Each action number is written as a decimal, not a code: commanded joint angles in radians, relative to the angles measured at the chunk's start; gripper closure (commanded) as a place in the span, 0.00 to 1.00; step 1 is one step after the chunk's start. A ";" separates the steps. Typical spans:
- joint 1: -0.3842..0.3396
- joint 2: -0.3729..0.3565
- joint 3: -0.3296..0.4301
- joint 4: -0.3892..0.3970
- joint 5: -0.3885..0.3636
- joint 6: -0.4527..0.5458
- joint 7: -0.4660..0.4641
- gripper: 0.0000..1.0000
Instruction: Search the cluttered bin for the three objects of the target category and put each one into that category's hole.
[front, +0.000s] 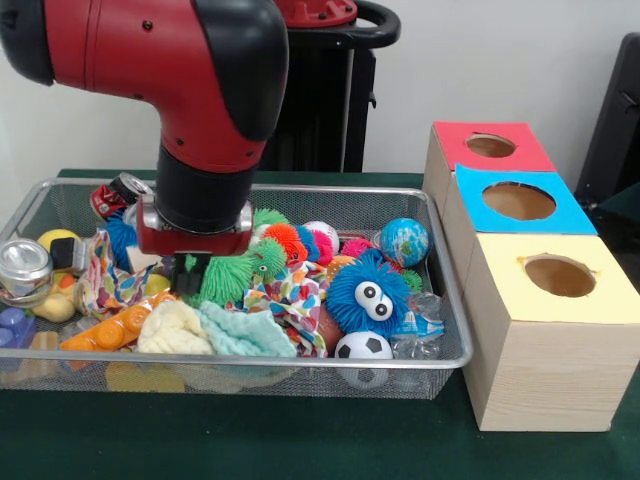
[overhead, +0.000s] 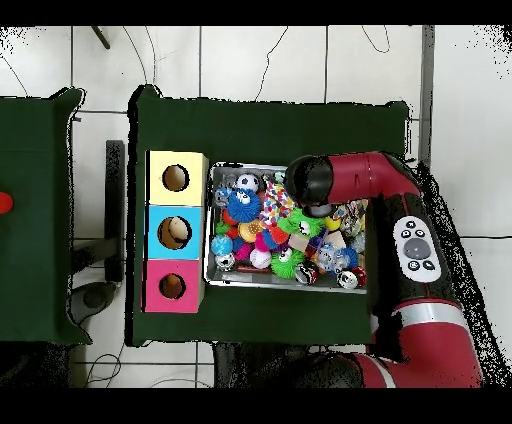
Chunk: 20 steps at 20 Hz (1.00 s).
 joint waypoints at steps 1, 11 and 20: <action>0.001 0.005 -0.066 -0.042 -0.091 0.045 -0.075 1.00; -0.032 0.015 -0.049 -0.053 -0.088 0.009 -0.135 1.00; -0.077 0.052 -0.028 -0.066 -0.090 -0.032 -0.173 1.00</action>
